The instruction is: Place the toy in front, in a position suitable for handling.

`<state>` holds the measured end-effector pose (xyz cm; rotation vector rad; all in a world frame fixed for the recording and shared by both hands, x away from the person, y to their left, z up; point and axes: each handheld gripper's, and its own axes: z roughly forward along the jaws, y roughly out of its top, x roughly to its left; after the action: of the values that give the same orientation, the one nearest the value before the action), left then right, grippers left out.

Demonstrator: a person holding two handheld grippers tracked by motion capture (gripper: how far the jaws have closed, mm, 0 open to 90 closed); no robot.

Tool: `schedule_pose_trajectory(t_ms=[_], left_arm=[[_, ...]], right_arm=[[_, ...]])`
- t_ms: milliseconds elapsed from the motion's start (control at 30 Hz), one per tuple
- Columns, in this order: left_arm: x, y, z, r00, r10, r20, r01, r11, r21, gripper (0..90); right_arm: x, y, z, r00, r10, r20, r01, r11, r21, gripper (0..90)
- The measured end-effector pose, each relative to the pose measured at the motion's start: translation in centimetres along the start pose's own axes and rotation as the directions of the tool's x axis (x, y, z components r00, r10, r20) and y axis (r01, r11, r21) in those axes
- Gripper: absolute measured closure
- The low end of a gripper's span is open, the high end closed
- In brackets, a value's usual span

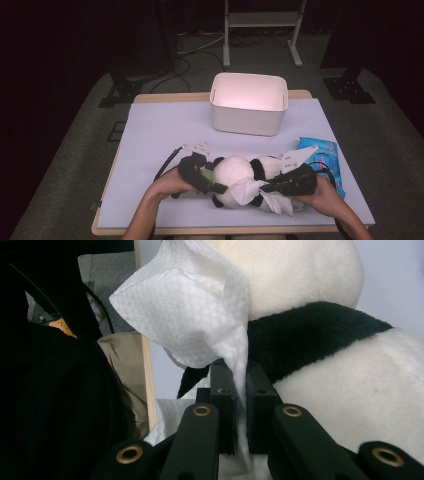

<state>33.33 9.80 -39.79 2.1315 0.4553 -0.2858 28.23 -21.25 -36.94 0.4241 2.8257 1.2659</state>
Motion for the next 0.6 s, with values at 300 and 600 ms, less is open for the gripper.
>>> schedule_pose_trajectory(t_ms=[300, 600], left_arm=[[-0.7, 0.3, -1.4, 0.9872, 0.114, -0.111, -0.12, 0.9916, -0.048, 25.9], [-1.3, 0.2, -3.1, 0.966, 0.188, -0.178, -0.199, 0.9788, -0.047, 30.5]], right_arm=[[-0.4, 0.6, -0.5, 0.9998, 0.018, 0.001, -0.018, 0.998, -0.068, 84.6], [-0.7, 1.4, -1.6, 0.9994, 0.014, 0.032, -0.01, 0.993, -0.115, 84.5]])
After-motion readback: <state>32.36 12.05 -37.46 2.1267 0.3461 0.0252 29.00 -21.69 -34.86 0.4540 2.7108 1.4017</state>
